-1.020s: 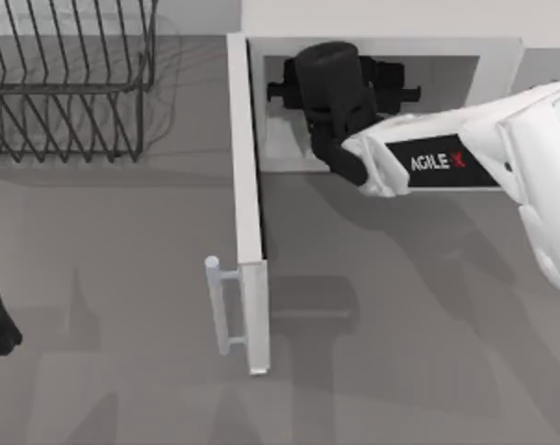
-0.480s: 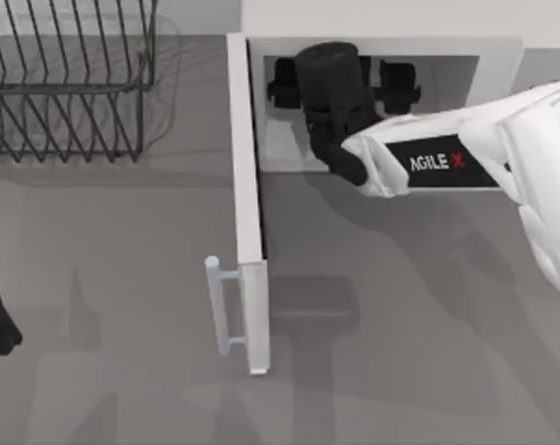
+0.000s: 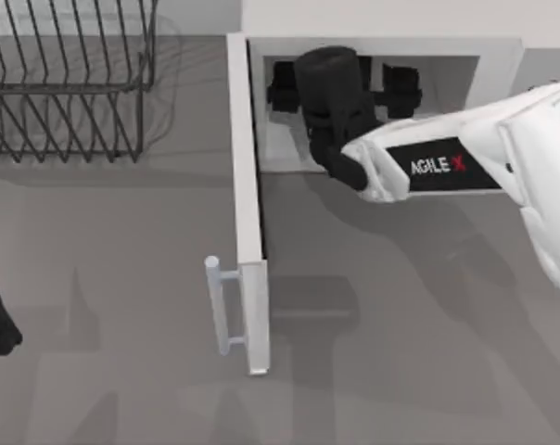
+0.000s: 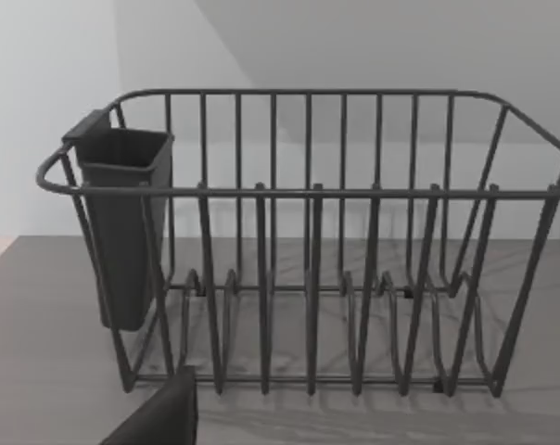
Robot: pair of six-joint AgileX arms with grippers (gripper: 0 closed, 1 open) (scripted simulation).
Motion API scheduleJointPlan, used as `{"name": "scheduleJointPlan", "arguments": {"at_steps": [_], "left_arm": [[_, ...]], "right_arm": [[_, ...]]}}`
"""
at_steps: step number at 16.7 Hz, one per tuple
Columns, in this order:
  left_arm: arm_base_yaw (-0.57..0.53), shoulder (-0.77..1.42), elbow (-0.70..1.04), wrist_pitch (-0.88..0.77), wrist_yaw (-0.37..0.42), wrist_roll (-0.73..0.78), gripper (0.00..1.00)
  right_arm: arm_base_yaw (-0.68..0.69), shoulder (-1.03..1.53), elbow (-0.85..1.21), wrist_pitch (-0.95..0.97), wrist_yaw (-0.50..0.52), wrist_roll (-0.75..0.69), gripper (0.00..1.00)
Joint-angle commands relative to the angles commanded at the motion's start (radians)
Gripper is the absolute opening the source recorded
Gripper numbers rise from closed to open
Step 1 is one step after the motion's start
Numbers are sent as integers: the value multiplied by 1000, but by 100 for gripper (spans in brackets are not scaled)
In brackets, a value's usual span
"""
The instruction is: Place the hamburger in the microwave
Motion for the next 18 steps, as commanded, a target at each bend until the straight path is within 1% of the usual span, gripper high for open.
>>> {"name": "scheduleJointPlan", "arguments": {"at_steps": [3,9,12,15,18], "left_arm": [[0,0,0,0,0,0,100],[0,0,0,0,0,0,100],[0,0,0,0,0,0,100],[0,0,0,0,0,0,100],[0,0,0,0,0,0,100]], "right_arm": [[50,-71,-129,44,41,28,100],[188,-269,-561,161,161,110,100],[248,-359,-725,218,217,148,100],[280,-409,-795,251,248,169,100],[281,-411,-798,252,250,170,100]]}}
